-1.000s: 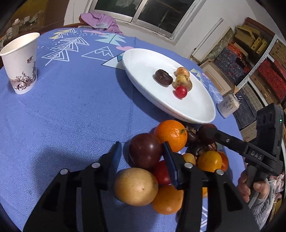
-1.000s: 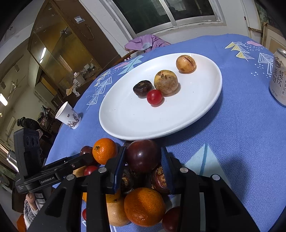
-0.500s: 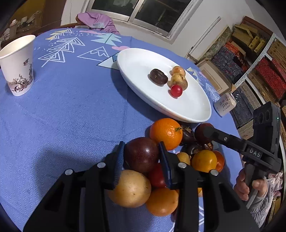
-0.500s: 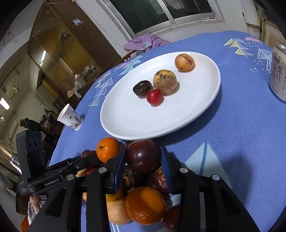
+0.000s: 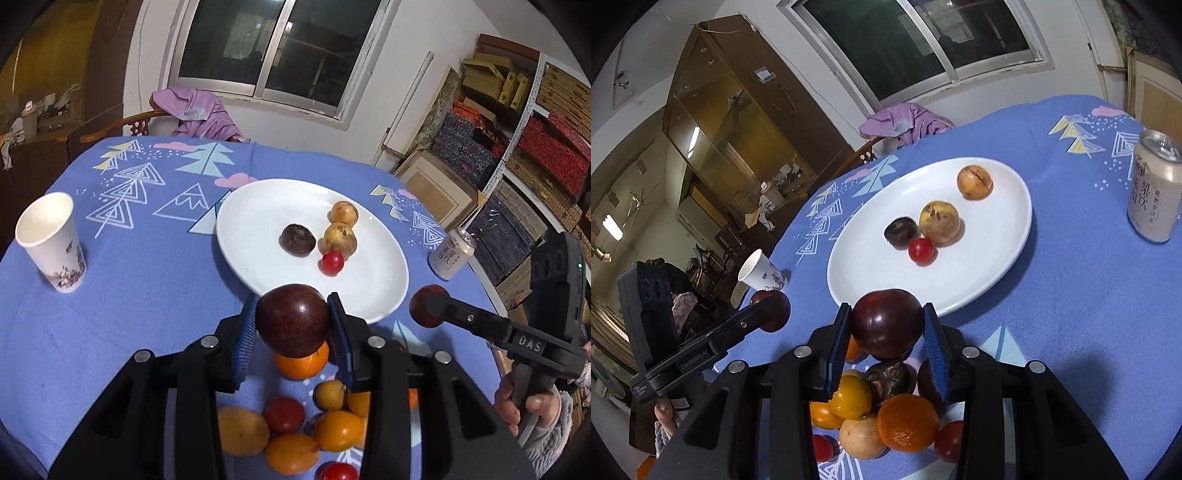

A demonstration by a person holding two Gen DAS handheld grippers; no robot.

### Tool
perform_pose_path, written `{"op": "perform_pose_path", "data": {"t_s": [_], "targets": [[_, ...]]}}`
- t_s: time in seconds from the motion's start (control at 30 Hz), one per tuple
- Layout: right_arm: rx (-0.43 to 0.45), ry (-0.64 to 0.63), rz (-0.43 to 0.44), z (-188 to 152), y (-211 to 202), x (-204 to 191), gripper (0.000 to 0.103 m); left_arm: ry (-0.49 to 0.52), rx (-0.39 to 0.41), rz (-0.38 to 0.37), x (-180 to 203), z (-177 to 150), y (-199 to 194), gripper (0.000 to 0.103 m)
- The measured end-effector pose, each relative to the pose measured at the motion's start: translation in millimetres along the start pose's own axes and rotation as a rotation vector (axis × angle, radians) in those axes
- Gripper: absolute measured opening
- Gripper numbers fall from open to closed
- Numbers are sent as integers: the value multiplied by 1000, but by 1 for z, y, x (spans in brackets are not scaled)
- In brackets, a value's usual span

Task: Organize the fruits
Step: 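Carry both plums onto the white plate and open both tools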

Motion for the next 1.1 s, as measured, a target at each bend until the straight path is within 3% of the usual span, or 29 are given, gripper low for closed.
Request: {"op": "perform_pose_path", "data": {"t_s": [0.27, 0.4, 0.53, 0.63, 0.73, 0.8, 0.83, 1.0, 1.1], "targets": [[-15, -43, -143, 27, 36, 18, 39, -5, -44, 33, 12, 23, 57, 37], [-36, -16, -139, 27, 50, 28, 41, 16, -60, 53, 11, 19, 76, 37], [0, 18, -123, 30, 39, 32, 42, -2, -85, 50, 2, 15, 81, 38], [18, 18, -104, 30, 28, 27, 42, -30, -64, 49, -5, 15, 72, 41], [32, 11, -87, 25, 13, 19, 47, -33, -43, 51, -6, 12, 57, 52], [49, 8, -77, 17, 0, 13, 57, -35, -17, 45, -6, 10, 43, 73], [58, 8, -74, 14, -5, 10, 61, -43, 10, 43, -7, 10, 33, 78], [83, -12, -39, -13, -33, -2, 62, -66, 56, 15, -13, -8, -9, 79], [98, -48, -46, -31, -48, -5, 62, -48, 78, 67, -19, -34, -36, 82]]}}
Point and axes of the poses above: each gripper's, at about its wrist camera, not at the fingertips, and y roughly the way its jaws point, x to its right, z to its top, the point moved 6 cm from there along y, roughly the way its jaws point, and after that the axes turned 4 degrees about -x, right-handed, at the moved point
